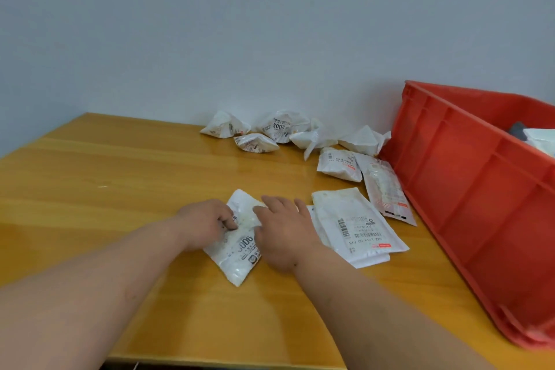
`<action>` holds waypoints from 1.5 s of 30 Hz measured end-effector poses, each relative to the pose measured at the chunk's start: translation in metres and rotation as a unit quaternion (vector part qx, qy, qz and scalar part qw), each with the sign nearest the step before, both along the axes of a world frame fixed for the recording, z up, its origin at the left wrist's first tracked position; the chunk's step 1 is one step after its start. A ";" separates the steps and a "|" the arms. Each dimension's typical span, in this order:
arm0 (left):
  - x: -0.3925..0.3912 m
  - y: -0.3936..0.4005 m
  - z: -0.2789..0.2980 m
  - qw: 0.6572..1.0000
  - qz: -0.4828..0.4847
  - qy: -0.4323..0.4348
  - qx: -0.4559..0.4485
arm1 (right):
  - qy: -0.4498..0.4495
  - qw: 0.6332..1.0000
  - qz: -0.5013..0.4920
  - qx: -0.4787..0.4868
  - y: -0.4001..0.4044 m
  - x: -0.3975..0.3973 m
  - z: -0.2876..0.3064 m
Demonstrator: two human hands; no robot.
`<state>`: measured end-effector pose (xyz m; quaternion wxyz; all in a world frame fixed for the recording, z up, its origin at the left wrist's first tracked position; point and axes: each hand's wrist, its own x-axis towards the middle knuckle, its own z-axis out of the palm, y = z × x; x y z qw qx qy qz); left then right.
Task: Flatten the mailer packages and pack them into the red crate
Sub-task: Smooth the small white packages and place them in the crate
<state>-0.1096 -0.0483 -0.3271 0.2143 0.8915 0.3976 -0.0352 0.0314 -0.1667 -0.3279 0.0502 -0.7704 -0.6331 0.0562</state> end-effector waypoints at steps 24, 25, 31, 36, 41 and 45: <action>-0.007 -0.015 -0.025 0.989 -0.091 0.098 0.060 | -0.019 0.997 0.013 -0.077 -0.014 -0.011 -0.025; -0.005 -0.015 -0.024 0.989 -0.088 0.108 0.058 | -0.025 0.996 0.010 -0.081 -0.014 -0.010 -0.026; -0.003 -0.021 -0.018 0.987 -0.079 0.132 0.047 | -0.040 0.995 -0.010 -0.092 -0.015 -0.013 -0.029; -0.015 -0.031 -0.017 0.983 -0.059 0.121 0.121 | -0.071 0.996 -0.027 -0.046 -0.012 -0.018 -0.017; -0.018 -0.045 -0.026 0.980 -0.053 0.149 0.119 | -0.021 0.998 0.008 -0.052 -0.024 -0.018 -0.031; -0.016 -0.045 -0.024 0.976 -0.054 0.170 0.123 | -0.023 0.998 0.010 -0.066 -0.025 -0.015 -0.037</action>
